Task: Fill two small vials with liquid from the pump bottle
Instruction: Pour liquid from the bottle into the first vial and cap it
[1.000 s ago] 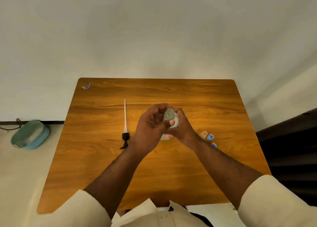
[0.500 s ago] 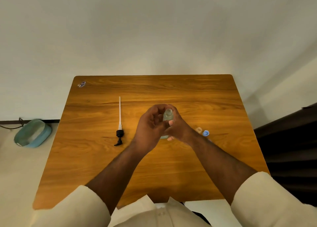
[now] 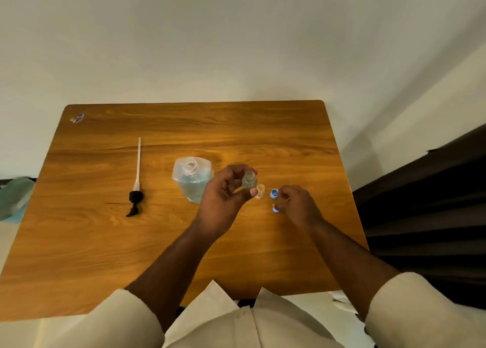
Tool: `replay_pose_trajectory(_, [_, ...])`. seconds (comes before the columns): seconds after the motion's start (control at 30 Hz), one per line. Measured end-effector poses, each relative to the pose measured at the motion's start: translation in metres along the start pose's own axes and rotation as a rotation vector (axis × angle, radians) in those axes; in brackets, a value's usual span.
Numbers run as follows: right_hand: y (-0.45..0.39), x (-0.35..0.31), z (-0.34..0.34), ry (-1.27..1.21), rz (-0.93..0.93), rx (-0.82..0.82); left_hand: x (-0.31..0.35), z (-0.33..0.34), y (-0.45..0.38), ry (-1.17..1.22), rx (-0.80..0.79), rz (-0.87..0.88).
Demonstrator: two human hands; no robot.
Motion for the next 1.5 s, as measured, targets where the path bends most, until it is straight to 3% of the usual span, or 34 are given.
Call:
replay_pose_trajectory(0.13, [-0.004, 0.003, 0.020, 0.111, -0.012, -0.010, -0.003, 0.006, -0.001, -0.006, 0.023, 0.000])
replay_pose_trajectory(0.37, [0.003, 0.011, 0.030, 0.031, -0.003, -0.029, -0.004, 0.013, -0.002, -0.022, 0.048, -0.008])
replay_pose_trajectory(0.63, [0.021, -0.037, -0.047, -0.692, 0.128, 0.078, 0.011, 0.003, 0.003, 0.001, 0.082, 0.019])
replay_pose_trajectory(0.73, [0.037, -0.090, -0.080, -0.887, -0.004, 0.075, 0.020, -0.003, 0.008, 0.016, 0.062, 0.016])
replay_pose_trajectory(0.83, [0.058, -0.141, -0.113, -0.924, -0.209, 0.083, 0.031, -0.006, 0.012, 0.014, 0.038, 0.015])
replay_pose_trajectory(0.93, [0.076, -0.175, -0.130, -0.844, -0.352, 0.077, 0.041, -0.011, 0.017, -0.004, 0.037, 0.014])
replay_pose_trajectory(1.17, [0.096, -0.222, -0.146, -0.329, -0.533, 0.105, 0.056, -0.015, 0.033, 0.038, -0.007, -0.046])
replay_pose_trajectory(1.5, [0.115, -0.261, -0.143, -0.094, -0.611, 0.060, 0.076, -0.032, 0.040, -0.082, -0.022, 0.051])
Point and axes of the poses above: each hand's wrist, its own y-axis away from the middle knuckle, its own z-axis out of the palm, x = y × z, the point moved 10 cm from there along -y, towards the middle knuckle, and after that the axes turned 4 degrees about x, right-handed, at the moved point
